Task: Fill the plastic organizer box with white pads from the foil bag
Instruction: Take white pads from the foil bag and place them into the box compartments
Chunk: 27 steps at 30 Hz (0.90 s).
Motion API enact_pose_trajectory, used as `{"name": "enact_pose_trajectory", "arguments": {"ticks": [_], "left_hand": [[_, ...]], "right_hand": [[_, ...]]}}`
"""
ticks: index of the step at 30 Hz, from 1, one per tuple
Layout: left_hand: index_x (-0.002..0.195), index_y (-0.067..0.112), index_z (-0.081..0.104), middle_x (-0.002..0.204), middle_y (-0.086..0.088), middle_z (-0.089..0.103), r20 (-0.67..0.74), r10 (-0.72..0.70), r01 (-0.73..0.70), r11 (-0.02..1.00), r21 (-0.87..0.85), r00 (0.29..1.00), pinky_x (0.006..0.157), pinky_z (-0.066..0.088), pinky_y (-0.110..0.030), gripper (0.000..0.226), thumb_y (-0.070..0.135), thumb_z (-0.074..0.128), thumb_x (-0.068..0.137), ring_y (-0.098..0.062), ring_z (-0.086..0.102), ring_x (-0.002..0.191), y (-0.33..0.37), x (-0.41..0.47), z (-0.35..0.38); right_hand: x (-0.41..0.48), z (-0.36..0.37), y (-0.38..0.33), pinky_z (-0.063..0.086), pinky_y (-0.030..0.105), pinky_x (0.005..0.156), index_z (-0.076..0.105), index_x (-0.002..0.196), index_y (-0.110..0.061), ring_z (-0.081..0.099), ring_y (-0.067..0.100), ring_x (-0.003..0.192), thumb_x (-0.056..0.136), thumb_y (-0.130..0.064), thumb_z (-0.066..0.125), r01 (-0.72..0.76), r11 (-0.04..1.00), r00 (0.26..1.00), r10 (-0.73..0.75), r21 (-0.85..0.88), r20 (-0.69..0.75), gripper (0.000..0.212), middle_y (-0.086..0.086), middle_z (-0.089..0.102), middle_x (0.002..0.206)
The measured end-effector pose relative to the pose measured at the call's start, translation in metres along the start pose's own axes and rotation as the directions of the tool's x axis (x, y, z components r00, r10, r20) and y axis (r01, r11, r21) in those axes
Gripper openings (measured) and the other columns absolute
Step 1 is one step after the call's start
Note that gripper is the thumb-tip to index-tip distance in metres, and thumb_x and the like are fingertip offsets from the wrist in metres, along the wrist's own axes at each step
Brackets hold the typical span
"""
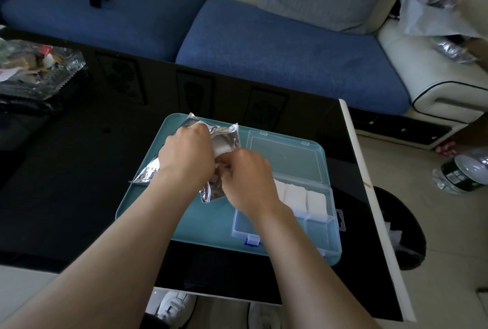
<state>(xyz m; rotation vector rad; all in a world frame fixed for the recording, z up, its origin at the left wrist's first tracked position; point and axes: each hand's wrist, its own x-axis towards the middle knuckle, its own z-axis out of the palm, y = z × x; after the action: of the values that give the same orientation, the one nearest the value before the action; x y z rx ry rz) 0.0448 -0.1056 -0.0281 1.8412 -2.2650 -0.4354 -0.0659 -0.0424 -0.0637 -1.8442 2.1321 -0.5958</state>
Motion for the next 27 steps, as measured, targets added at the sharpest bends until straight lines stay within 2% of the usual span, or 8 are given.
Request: {"name": "enact_pose_trajectory", "arguments": {"ticks": [4,9,11,14,18,21,25,27], "left_hand": [[0.12,0.012,0.061,0.084,-0.004,0.044,-0.01,-0.037,0.037,0.999,0.008,0.999,0.07,0.041,-0.042,0.032,0.002,0.056,0.09,-0.033,0.046,0.083,0.002,-0.001,-0.002],[0.129,0.015,0.059,0.103,-0.01,0.057,-0.068,-0.068,0.063,0.996,-0.069,0.995,0.072,0.039,-0.042,0.04,0.003,0.053,0.092,-0.036,0.05,0.099,0.003,0.0,-0.004],[0.133,0.013,0.058,0.119,-0.014,0.063,-0.098,-0.054,0.044,0.994,-0.097,0.994,0.075,0.038,-0.042,0.043,0.001,0.051,0.092,-0.04,0.05,0.117,0.003,0.0,-0.004],[0.131,0.015,0.061,0.127,-0.015,0.06,-0.143,-0.026,0.005,0.989,-0.145,0.989,0.082,0.04,-0.044,0.043,0.001,0.057,0.09,-0.044,0.048,0.12,0.002,0.002,-0.003],[0.123,0.024,0.067,0.128,-0.011,0.053,-0.199,0.057,-0.114,0.951,-0.286,0.978,0.091,0.038,-0.042,0.037,0.006,0.065,0.091,-0.04,0.048,0.116,0.007,0.004,-0.004],[0.11,0.026,0.068,0.125,-0.005,0.05,-0.217,0.1,-0.169,0.929,-0.329,0.971,0.093,0.038,-0.041,0.029,0.006,0.064,0.09,-0.033,0.046,0.113,0.011,0.002,-0.006],[0.092,0.034,0.071,0.114,0.001,0.055,-0.198,0.102,-0.175,0.901,-0.397,0.975,0.096,0.048,-0.049,0.027,0.01,0.063,0.082,-0.033,0.052,0.112,0.015,0.0,-0.011],[0.086,0.036,0.071,0.11,0.005,0.057,-0.203,0.1,-0.182,0.878,-0.442,0.974,0.097,0.05,-0.051,0.025,0.013,0.066,0.08,-0.029,0.056,0.11,0.016,-0.001,-0.015]], "right_hand": [[0.002,-0.011,0.008,0.058,0.042,0.078,0.083,0.104,-0.025,0.072,0.027,0.087,0.097,-0.016,0.057,-0.026,0.979,0.998,0.037,0.203,-0.048,0.029,0.002,0.08,0.09],[0.003,-0.023,0.013,0.056,0.024,0.073,0.08,0.107,-0.024,0.069,0.001,0.078,0.105,-0.022,0.064,-0.108,0.88,0.986,0.156,0.463,-0.065,0.017,-0.016,0.072,0.084],[0.003,-0.023,0.014,0.056,0.025,0.071,0.079,0.107,-0.024,0.068,0.001,0.081,0.106,-0.024,0.062,-0.106,0.874,0.985,0.157,0.474,-0.07,0.017,-0.015,0.073,0.086],[0.005,-0.022,0.018,0.048,0.013,0.061,0.079,0.104,-0.023,0.065,-0.002,0.075,0.106,-0.024,0.062,-0.099,0.879,0.984,0.157,0.466,-0.088,0.017,-0.013,0.072,0.084],[0.006,-0.023,0.023,0.037,0.011,0.05,0.077,0.096,-0.017,0.055,-0.001,0.057,0.107,-0.023,0.061,-0.128,0.872,0.976,0.196,0.472,-0.098,0.02,-0.006,0.067,0.07],[0.005,-0.024,0.023,0.036,0.009,0.051,0.079,0.102,-0.017,0.055,-0.006,0.056,0.107,-0.022,0.061,-0.147,0.85,0.973,0.216,0.506,-0.08,0.019,-0.012,0.064,0.068],[0.006,-0.029,0.023,0.036,0.017,0.053,0.077,0.092,-0.017,0.057,0.003,0.059,0.106,-0.021,0.058,-0.113,0.841,0.969,0.211,0.528,-0.129,0.023,-0.005,0.069,0.071],[0.005,-0.034,0.022,0.035,0.014,0.052,0.075,0.09,-0.017,0.057,0.003,0.058,0.106,-0.021,0.058,-0.104,0.835,0.965,0.217,0.54,-0.149,0.024,-0.006,0.069,0.071]]}}
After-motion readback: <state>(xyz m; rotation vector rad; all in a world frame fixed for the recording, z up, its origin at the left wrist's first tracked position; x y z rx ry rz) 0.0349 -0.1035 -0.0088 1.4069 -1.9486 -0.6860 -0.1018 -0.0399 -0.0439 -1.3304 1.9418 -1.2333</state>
